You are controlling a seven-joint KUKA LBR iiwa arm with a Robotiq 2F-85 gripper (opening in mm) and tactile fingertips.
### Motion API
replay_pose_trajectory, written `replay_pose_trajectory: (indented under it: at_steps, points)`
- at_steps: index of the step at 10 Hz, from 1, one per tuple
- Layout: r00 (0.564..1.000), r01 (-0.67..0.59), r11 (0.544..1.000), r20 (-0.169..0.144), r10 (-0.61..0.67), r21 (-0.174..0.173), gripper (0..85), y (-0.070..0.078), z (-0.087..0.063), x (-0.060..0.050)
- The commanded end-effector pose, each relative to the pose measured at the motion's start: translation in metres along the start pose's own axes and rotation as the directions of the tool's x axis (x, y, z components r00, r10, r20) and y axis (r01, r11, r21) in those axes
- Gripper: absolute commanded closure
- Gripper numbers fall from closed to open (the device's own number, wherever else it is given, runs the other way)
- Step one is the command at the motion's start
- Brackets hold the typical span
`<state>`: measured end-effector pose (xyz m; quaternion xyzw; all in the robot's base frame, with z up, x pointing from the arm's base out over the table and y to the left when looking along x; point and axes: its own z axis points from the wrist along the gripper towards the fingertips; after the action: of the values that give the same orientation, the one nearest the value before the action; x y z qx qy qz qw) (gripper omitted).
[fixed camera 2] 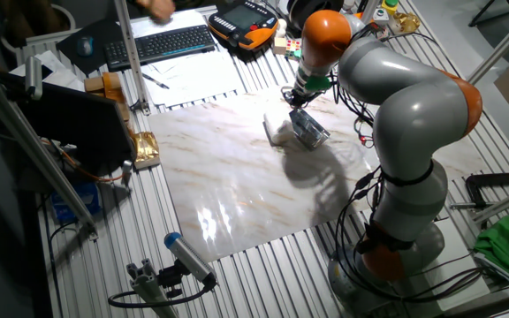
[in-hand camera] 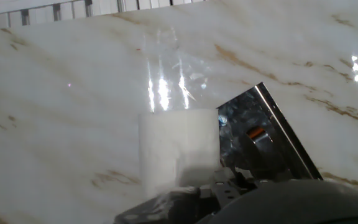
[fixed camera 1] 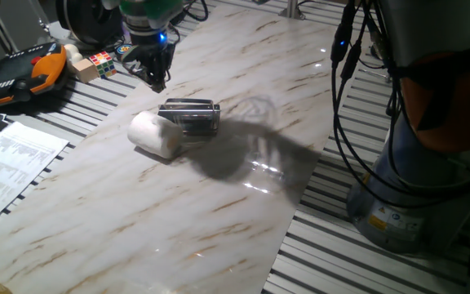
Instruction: Take the roll of paper down from the shelf
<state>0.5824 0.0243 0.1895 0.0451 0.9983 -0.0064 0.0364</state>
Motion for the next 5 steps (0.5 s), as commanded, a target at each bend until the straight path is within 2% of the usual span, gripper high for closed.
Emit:
replay_pose_trajectory:
  at_steps: [1, 4, 5]
  points:
    - [1.000, 0.007, 1.000, -0.001, -0.007, -0.001, 84.3, -0.0010, -0.0011, 0.0015]
    - [0.999, 0.045, 0.999, 0.008, -0.045, -0.004, 84.3, -0.0039, -0.0020, 0.0006]
    - [0.998, 0.061, 0.998, 0.002, -0.061, 0.000, 84.3, -0.0039, -0.0016, -0.0002]
